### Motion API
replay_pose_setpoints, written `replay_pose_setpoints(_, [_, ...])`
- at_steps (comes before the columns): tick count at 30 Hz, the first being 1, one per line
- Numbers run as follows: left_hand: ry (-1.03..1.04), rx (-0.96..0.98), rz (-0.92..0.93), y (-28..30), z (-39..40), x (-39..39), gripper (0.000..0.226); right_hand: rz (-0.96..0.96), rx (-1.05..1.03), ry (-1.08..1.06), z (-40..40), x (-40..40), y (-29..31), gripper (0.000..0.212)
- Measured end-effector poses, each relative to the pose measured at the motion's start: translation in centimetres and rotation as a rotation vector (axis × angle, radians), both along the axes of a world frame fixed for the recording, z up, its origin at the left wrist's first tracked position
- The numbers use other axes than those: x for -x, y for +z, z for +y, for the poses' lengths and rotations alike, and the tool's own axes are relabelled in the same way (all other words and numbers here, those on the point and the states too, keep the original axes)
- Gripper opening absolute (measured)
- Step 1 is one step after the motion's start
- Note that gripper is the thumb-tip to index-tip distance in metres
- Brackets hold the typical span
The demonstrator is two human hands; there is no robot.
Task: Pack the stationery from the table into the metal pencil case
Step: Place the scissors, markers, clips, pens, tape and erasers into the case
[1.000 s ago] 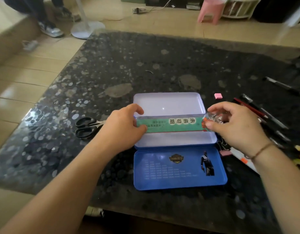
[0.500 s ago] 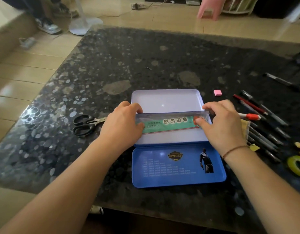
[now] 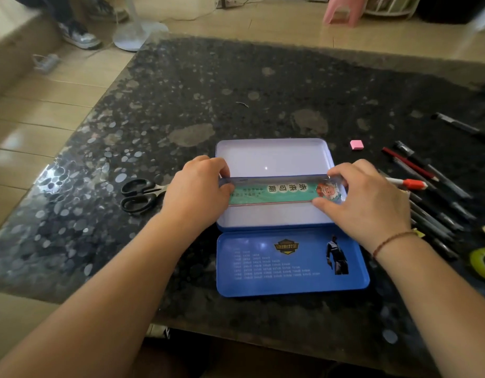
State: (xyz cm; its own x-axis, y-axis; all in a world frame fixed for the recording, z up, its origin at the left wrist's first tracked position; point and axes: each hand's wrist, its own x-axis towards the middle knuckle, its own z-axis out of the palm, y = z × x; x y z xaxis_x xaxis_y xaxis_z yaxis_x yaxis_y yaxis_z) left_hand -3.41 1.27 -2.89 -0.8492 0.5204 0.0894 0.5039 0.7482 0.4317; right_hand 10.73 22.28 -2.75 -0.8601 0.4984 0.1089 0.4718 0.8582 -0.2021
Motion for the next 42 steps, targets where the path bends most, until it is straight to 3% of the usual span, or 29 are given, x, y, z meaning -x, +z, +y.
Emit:
replay_pose_setpoints(3, [-0.027, 0.044, -0.053, 1.9, -2.5, 1.7, 0.036, -0.017, -0.025, 0.012, 0.0, 0.1, 0.0, 0.050])
replay_pose_setpoints(6, [-0.027, 0.362, -0.117, 2.8, -6.7, 3.2, 0.064, 0.003, -0.017, 0.007, 0.3, -0.1, 0.3, 0.052])
replay_pose_setpoints(8, [-0.007, 0.512, -0.207, 2.5, -8.7, 3.6, 0.069, 0.072, 0.001, -0.013, 0.5, -0.2, 0.7, 0.048])
replay_pose_setpoints(10, [0.008, 0.446, -0.235, 2.0, -9.5, 3.9, 0.058, 0.167, 0.034, -0.034, 0.6, -0.3, 1.0, 0.043])
replay_pose_setpoints(14, [-0.072, 0.280, -0.114, 1.9, -10.0, 4.5, 0.025, 0.250, 0.064, -0.045, 0.7, -0.2, 1.0, 0.041])
replay_pose_setpoints(18, [-0.045, 0.221, -0.020, 2.0, -10.5, 4.7, 0.016, 0.281, 0.074, -0.037, 0.6, -0.4, 1.1, 0.036])
replay_pose_setpoints(23, [-0.039, 0.082, 0.038, 4.4, -8.8, 2.9, 0.010, 0.463, 0.164, 0.001, 0.6, -0.3, 1.6, 0.025])
replay_pose_setpoints(25, [-0.105, -0.017, 0.077, 5.5, -6.5, 0.9, 0.007, 0.526, 0.305, 0.068, -0.2, -0.2, 2.0, 0.022])
replay_pose_setpoints(29, [-0.318, -0.078, 0.114, 5.0, -0.8, -2.5, 0.011, 0.489, 0.797, 0.101, -1.9, 0.1, 2.6, 0.029])
replay_pose_setpoints(32, [-0.380, -0.080, 0.120, 3.5, 2.2, -3.5, 0.014, 0.425, 0.941, 0.019, -1.5, 0.2, 1.9, 0.013])
replay_pose_setpoints(34, [-0.388, -0.070, 0.119, 2.6, 3.2, -3.6, 0.015, 0.415, 0.959, -0.010, -1.1, 0.3, 1.3, 0.002])
replay_pose_setpoints(37, [-0.356, -0.021, 0.129, 1.5, 3.5, -3.3, 0.013, 0.409, 0.943, -0.037, -0.8, 0.6, 0.3, 0.010])
replay_pose_setpoints(42, [-0.282, 0.068, 0.097, 0.6, 2.6, -2.8, 0.013, 0.324, 0.591, 0.045, -2.0, 1.7, -0.7, 0.005])
